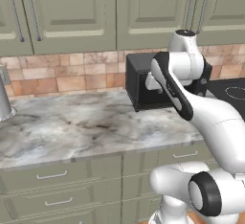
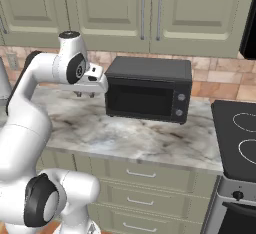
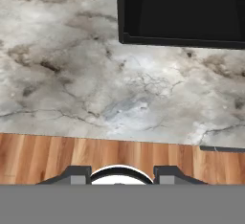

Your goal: Take the tongs from the drawer on the left and place them on the dining counter next to the tray containing the kebab skewer.

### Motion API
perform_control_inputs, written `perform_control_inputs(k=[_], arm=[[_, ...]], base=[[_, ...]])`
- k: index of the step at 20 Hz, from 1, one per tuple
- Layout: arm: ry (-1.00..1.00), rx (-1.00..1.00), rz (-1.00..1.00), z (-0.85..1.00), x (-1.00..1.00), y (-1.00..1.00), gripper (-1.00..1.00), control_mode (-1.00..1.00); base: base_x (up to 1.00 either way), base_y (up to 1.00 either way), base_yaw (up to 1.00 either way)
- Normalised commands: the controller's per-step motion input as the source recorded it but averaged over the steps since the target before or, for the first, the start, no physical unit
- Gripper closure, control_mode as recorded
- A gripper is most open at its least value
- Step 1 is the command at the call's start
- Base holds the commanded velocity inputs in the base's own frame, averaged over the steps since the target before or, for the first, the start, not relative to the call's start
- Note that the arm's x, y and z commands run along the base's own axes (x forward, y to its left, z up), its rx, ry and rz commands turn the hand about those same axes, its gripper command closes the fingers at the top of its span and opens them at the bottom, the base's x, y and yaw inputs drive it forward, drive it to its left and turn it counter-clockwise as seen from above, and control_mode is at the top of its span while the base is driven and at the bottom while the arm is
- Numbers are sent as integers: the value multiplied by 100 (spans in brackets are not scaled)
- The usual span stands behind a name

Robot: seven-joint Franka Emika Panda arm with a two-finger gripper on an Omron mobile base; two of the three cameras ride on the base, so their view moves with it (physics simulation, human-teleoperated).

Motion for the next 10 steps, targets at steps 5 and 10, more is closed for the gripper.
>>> perform_control_inputs(k=[5,10], arm=[[0,0,0,0,-12,0,-100,-100],[-6,0,0,0,-47,1,-100,-100]], base=[[0,0,0],[0,0,0]])
